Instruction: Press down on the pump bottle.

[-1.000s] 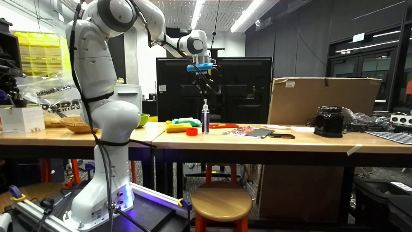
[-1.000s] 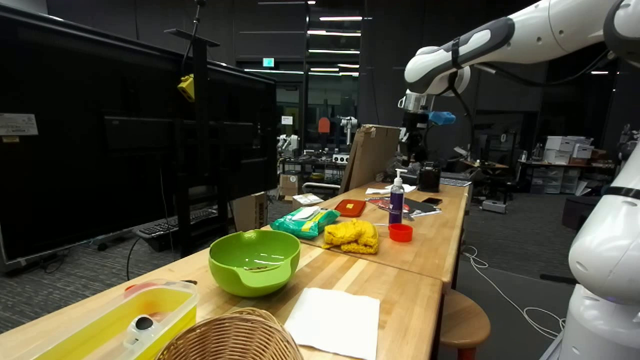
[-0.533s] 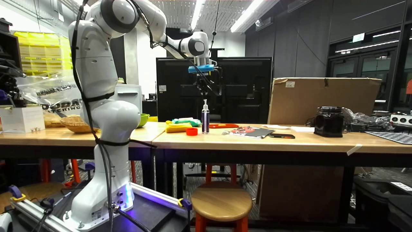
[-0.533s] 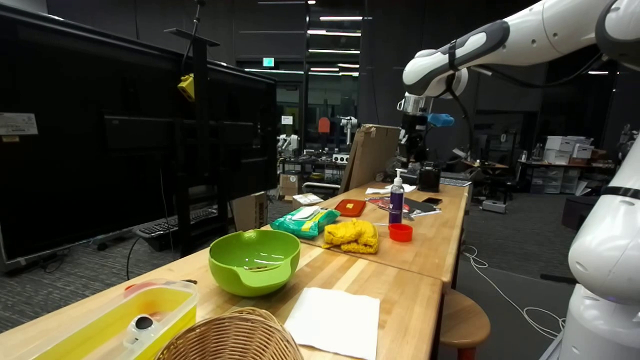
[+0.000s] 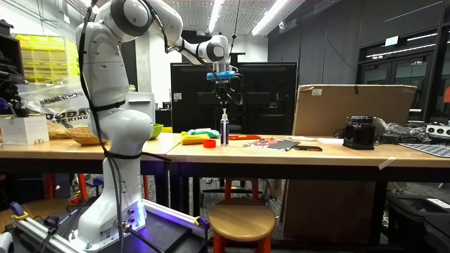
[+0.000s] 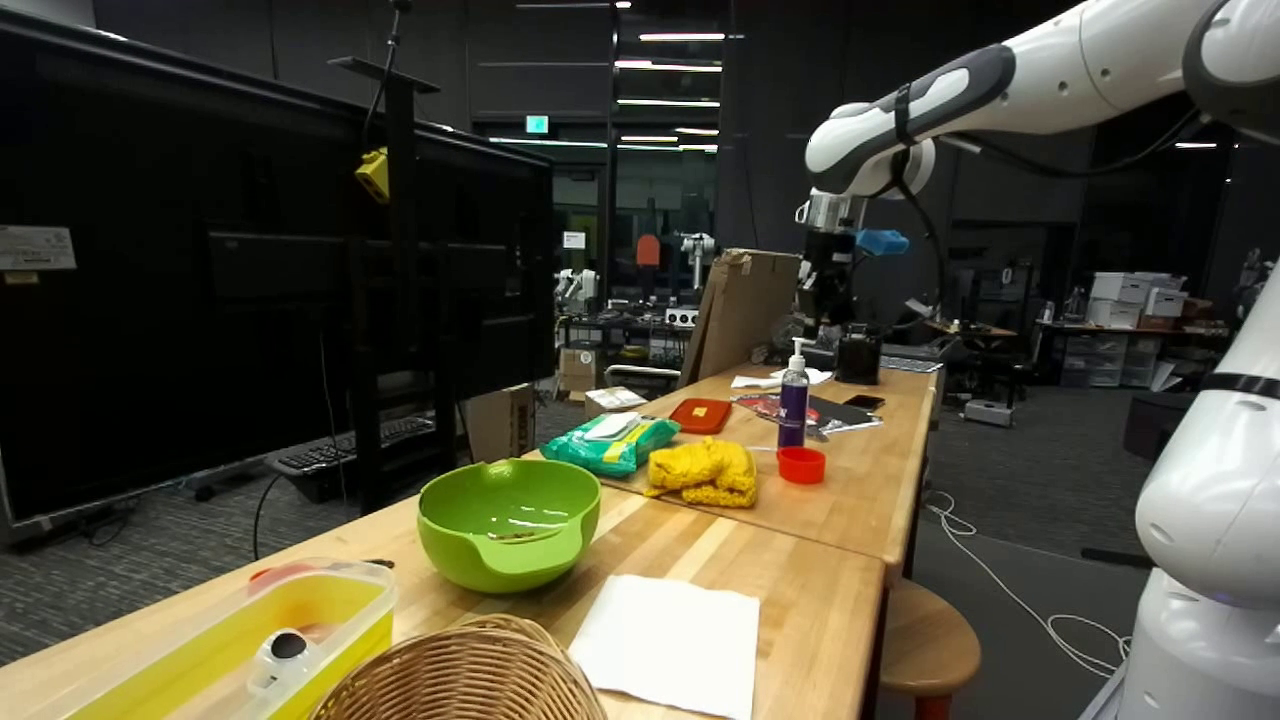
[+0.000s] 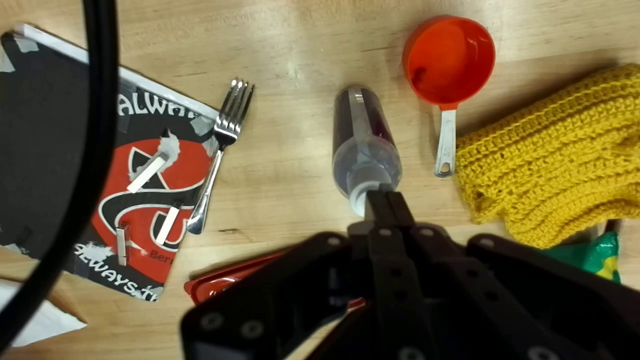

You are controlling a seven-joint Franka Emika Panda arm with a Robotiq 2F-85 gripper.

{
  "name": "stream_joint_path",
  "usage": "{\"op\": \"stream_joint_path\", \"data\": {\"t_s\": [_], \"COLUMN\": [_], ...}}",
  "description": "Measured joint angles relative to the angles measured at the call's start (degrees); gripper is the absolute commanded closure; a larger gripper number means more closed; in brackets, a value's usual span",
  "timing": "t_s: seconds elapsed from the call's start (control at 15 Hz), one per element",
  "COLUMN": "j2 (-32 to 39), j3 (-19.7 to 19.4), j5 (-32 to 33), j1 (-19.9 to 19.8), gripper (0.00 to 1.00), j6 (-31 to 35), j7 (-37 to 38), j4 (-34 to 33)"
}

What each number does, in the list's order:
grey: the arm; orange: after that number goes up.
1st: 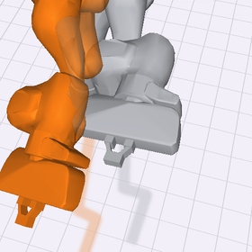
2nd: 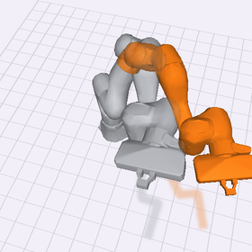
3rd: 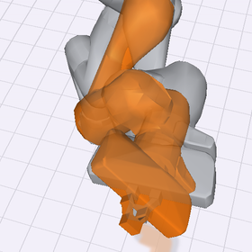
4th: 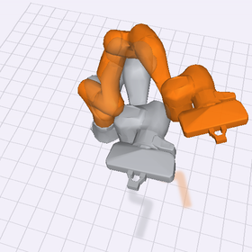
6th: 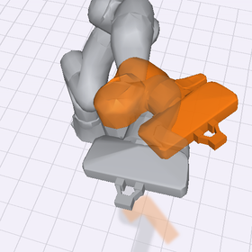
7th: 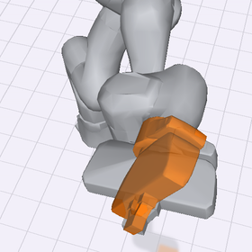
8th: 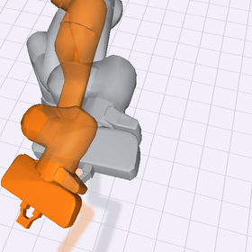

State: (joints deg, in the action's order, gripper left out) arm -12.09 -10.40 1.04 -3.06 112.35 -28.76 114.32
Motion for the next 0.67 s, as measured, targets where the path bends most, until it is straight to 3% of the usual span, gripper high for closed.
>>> {"op": "stream_joint_path", "data": {"t_s": [0.67], "j2": [0.5], "j3": [0.0], "j5": [0.0], "j1": [-0.1], "gripper": [1.00], "j6": [-0.4], "j7": [0.0], "j4": [-0.6]}}
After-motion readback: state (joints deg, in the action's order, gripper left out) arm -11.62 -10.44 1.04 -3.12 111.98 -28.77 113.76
